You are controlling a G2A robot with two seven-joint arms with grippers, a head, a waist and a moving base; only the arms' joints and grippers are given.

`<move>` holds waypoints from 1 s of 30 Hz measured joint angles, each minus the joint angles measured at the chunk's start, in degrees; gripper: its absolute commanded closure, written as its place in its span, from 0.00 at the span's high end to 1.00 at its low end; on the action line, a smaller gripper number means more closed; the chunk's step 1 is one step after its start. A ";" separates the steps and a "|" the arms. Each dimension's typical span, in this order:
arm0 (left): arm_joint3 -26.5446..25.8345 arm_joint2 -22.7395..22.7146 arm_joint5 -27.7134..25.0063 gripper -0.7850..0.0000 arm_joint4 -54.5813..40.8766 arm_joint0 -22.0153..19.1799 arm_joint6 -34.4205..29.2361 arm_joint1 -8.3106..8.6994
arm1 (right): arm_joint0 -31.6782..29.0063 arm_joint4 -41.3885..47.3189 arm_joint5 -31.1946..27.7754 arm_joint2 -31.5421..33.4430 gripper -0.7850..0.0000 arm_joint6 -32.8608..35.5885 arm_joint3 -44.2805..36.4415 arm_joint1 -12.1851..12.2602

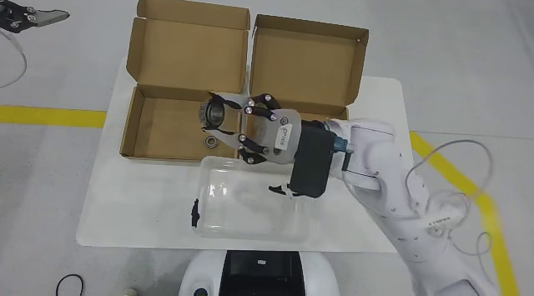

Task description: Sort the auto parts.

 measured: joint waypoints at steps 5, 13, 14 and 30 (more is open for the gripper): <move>0.00 0.00 0.00 1.00 0.00 0.00 0.00 0.00 | -0.88 0.11 1.00 1.28 0.00 0.17 -1.90 0.18; 0.00 0.00 0.00 1.00 0.00 0.00 0.00 0.00 | -3.16 -0.75 1.04 2.99 0.00 -0.40 -4.36 0.64; 0.00 0.00 0.00 1.00 0.00 0.00 0.00 0.00 | -3.38 -0.95 1.04 3.11 0.00 -0.41 -4.67 0.68; 0.00 0.00 0.00 1.00 0.00 0.00 0.00 0.00 | -5.86 -5.26 3.11 0.74 0.00 1.95 -5.07 0.85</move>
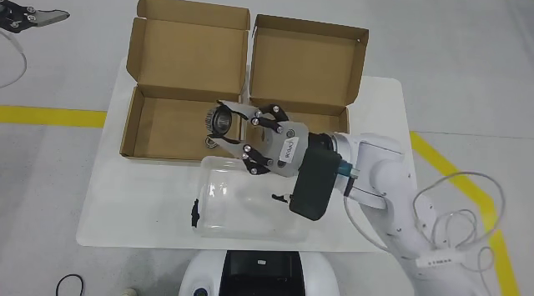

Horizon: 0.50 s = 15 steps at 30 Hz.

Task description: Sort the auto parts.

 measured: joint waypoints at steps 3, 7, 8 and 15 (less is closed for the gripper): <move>0.00 0.00 0.00 1.00 0.00 0.00 0.00 0.00 | -0.94 -0.81 0.98 -0.87 0.00 -0.83 1.90 -0.04; 0.00 0.00 0.00 1.00 0.00 0.00 0.00 0.00 | -1.40 -1.61 1.02 -1.74 0.00 -2.24 5.64 -0.06; 0.00 0.00 0.00 1.00 0.00 0.00 0.00 0.00 | -1.41 -1.98 1.08 -2.18 0.00 -2.23 6.86 -0.11; 0.00 0.00 0.00 1.00 0.00 0.00 0.00 0.00 | -0.42 -2.48 3.19 -5.76 0.00 0.12 12.75 -0.83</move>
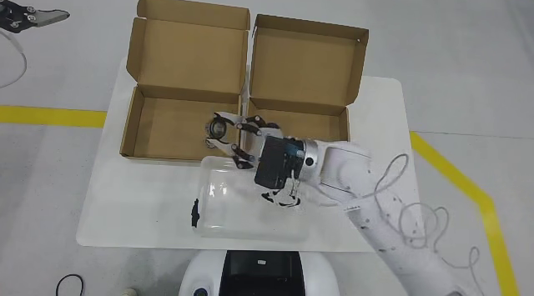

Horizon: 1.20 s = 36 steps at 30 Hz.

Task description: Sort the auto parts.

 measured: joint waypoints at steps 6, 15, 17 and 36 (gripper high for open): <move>0.00 0.00 0.00 1.00 0.00 0.00 0.00 0.00 | 2.07 1.16 1.66 -3.35 0.00 2.08 6.91 -1.07; 0.00 0.00 0.00 1.00 0.00 0.00 0.00 0.00 | 8.66 5.53 4.83 -9.47 0.00 4.74 21.34 -4.29; 0.00 0.00 0.00 1.00 0.00 0.00 0.00 0.00 | 10.61 6.71 5.58 -11.07 0.00 5.71 24.87 -5.34; 0.00 0.00 0.00 1.00 0.00 0.00 0.00 0.00 | 26.17 16.72 11.05 -22.67 0.00 14.13 52.25 -17.61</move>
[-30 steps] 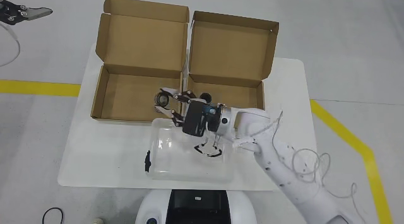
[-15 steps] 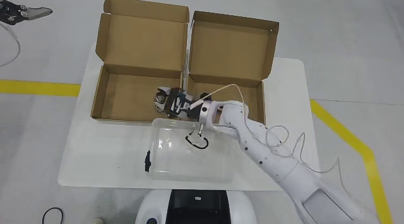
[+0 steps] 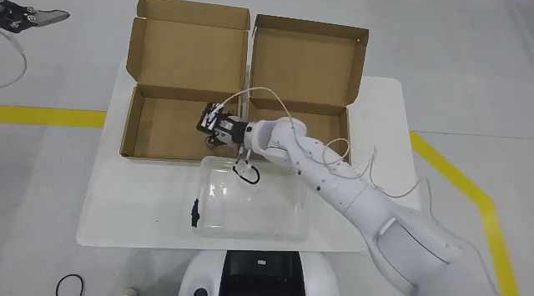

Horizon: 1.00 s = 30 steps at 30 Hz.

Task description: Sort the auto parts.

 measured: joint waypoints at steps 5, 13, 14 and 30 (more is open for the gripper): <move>0.00 0.00 0.00 1.00 0.00 0.00 0.00 0.00 | 2.80 1.97 2.14 -1.48 0.00 2.49 7.10 -3.45; 0.00 0.00 0.00 1.00 0.00 0.00 0.00 0.00 | 4.88 2.02 2.87 -2.83 0.00 1.45 15.16 -7.20; 0.00 0.00 0.00 1.00 0.00 0.00 0.00 0.00 | 5.08 1.96 2.94 -2.91 0.03 1.31 16.14 -7.64; 0.00 0.00 0.00 1.00 0.00 0.00 0.00 0.00 | 6.40 0.51 -0.58 -2.82 0.50 -4.13 22.78 -11.14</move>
